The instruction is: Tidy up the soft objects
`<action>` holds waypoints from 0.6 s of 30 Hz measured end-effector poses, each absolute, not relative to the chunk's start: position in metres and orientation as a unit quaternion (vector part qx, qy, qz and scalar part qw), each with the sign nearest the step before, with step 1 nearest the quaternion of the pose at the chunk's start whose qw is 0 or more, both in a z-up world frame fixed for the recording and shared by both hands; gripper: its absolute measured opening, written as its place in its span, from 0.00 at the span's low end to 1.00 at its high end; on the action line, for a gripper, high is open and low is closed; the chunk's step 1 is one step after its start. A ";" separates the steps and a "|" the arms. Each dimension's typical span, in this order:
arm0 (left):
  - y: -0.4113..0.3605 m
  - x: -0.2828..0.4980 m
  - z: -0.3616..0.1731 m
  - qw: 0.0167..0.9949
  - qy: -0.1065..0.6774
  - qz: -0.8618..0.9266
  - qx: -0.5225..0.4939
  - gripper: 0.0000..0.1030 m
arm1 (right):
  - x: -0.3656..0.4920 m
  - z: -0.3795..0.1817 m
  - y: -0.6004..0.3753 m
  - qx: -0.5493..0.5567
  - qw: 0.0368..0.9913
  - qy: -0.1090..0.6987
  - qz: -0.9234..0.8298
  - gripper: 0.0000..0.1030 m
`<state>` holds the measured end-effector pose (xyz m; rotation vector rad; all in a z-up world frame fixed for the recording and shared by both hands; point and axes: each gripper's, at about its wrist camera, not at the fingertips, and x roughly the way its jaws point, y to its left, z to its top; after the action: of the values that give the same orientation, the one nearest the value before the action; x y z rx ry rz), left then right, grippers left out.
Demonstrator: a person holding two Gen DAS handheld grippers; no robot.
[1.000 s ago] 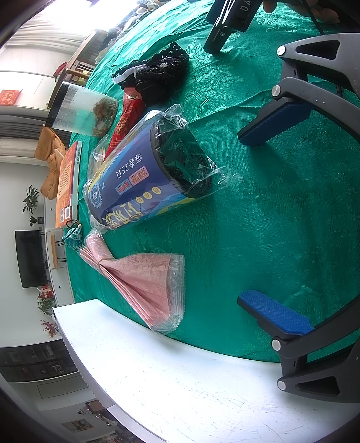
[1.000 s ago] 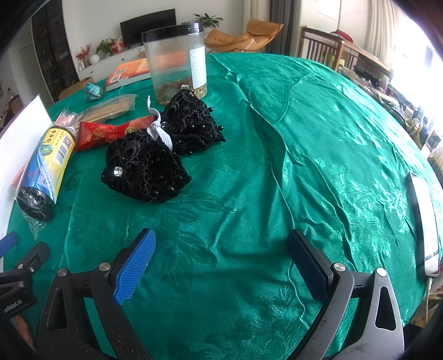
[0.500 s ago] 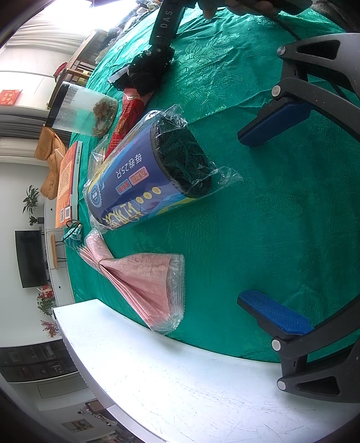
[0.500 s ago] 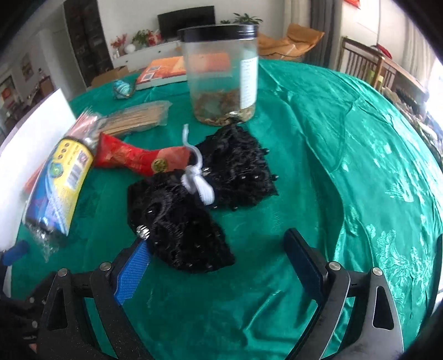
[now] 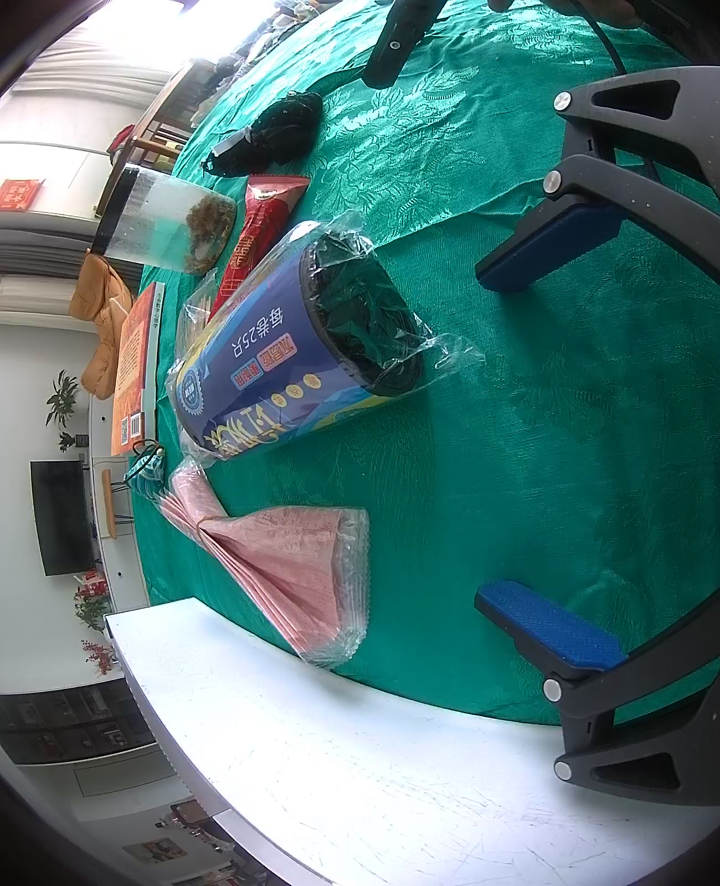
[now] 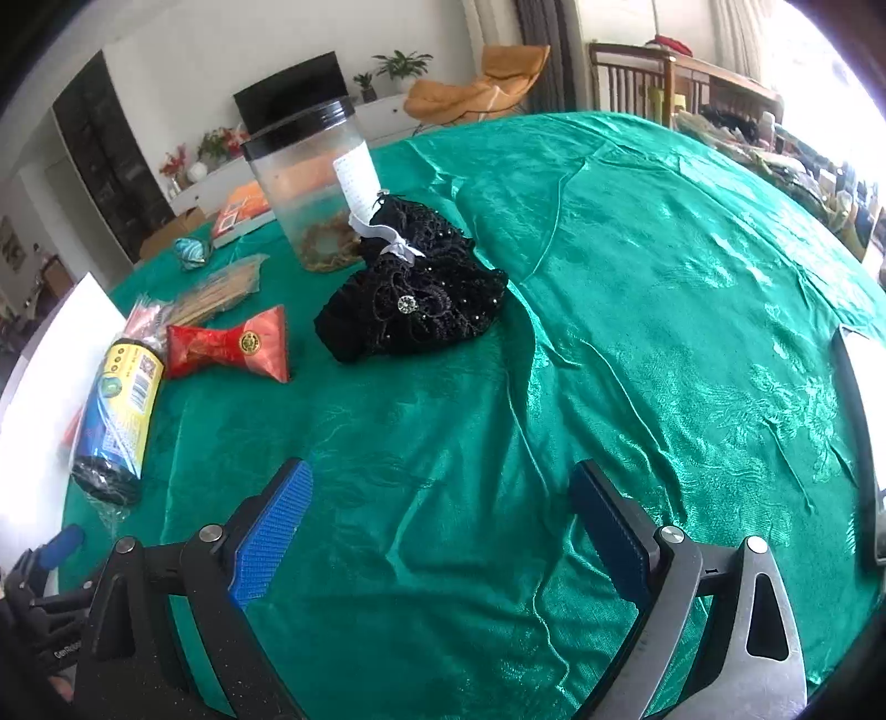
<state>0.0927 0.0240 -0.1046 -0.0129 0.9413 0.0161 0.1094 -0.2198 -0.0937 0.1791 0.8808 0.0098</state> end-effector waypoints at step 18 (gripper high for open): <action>0.024 0.093 -0.105 0.891 0.453 0.008 -0.006 1.00 | 0.109 -0.107 -0.194 0.010 0.894 0.447 -0.007 0.94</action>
<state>0.0926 0.0240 -0.1047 -0.0132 0.9409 0.0163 0.1086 -0.1939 -0.1071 0.0206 0.9273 -0.0143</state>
